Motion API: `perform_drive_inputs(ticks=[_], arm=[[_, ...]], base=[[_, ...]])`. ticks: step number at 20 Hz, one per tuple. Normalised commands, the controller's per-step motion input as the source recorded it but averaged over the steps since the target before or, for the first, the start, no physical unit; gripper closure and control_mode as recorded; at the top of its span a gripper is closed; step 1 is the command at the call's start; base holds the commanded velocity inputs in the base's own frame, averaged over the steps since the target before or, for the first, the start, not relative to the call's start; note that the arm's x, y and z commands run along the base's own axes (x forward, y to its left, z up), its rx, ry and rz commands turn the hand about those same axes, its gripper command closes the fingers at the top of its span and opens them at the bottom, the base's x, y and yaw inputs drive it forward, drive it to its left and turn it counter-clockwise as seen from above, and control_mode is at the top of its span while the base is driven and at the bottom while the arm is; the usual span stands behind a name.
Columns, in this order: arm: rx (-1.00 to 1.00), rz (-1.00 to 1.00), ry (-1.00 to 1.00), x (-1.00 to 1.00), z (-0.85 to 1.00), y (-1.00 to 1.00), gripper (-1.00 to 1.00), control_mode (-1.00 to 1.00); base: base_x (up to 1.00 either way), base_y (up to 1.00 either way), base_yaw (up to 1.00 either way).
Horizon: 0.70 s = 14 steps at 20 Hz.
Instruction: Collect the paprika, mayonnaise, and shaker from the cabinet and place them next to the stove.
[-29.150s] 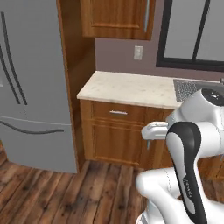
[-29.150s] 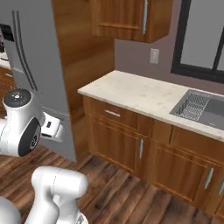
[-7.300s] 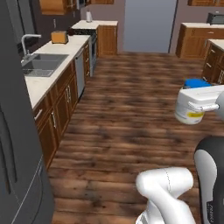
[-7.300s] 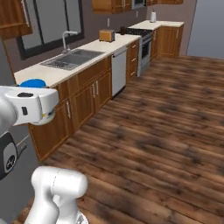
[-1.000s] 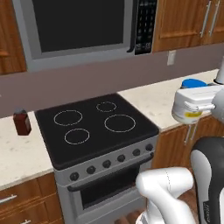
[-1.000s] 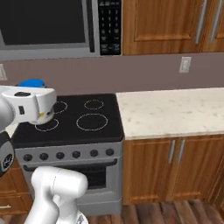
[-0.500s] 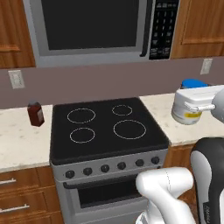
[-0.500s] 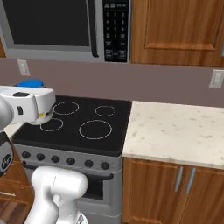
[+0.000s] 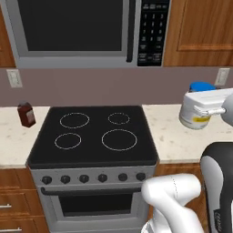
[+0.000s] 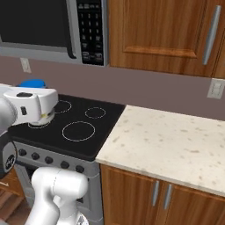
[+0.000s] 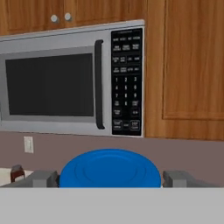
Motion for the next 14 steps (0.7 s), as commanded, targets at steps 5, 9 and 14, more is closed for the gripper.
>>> perform_drive_inputs(ticks=[5,9,14], arm=[[0.00,0.00,0.01,0.06,-0.02,0.00,1.00,-1.00],[0.00,0.12,0.01,0.65,-0.18,-0.49,1.00,-1.00],[0.00,0.18,0.01,0.66,-0.21,-0.73,1.00,-1.00]], base=[[0.11,-0.12,0.00],[0.00,0.00,0.00],[0.00,0.00,0.00]])
